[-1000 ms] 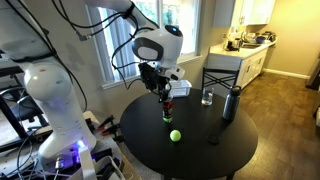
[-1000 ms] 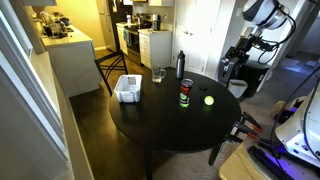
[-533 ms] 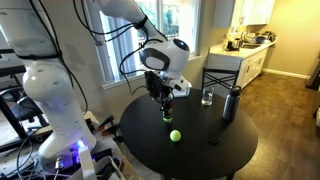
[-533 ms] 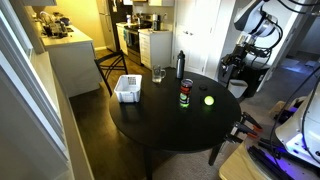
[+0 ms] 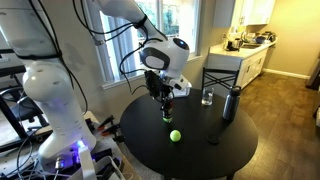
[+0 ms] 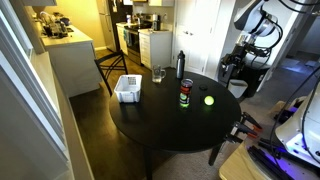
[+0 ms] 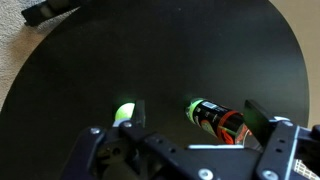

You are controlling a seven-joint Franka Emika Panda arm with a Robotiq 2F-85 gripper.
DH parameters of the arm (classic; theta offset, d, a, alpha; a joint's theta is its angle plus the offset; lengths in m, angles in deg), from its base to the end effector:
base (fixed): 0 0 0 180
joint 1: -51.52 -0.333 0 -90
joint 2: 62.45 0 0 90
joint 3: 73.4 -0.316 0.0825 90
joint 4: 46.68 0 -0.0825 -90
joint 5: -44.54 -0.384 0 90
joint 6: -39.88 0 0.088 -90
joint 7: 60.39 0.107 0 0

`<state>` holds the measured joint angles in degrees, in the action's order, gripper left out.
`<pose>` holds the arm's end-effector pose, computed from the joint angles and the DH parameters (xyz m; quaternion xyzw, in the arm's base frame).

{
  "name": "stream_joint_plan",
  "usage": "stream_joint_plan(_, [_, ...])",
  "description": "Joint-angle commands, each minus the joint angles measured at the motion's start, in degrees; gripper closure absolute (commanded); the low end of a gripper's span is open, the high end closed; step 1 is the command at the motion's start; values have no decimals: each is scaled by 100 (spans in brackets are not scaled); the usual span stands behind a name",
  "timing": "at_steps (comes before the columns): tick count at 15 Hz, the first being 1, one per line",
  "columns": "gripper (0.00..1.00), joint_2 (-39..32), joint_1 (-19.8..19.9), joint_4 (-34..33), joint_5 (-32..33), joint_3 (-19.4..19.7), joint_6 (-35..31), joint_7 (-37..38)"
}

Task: Put the tennis ball in the black container.

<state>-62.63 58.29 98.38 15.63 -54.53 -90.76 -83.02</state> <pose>0.3934 -0.1761 0.2563 -0.9554 0.2105 0.0439 0.2024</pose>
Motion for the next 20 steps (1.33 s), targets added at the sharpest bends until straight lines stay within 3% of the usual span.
stream_joint_plan(1, [0,8,230,-2,15,-229,10,14])
stream_joint_plan(4, [0,-754,230,-205,-713,-407,-1064,-156])
stream_joint_plan(6, [0,-1536,293,-516,-1716,-686,-2145,-443])
stream_joint_plan(10, [0,-2971,356,-1479,-3377,-1162,-3018,-872])
stream_joint_plan(15, [0,-4113,233,-2386,-3482,-1232,-3107,-479])
stream_joint_plan(20, [0,-4618,119,-2804,-3303,-1111,-2939,-129])
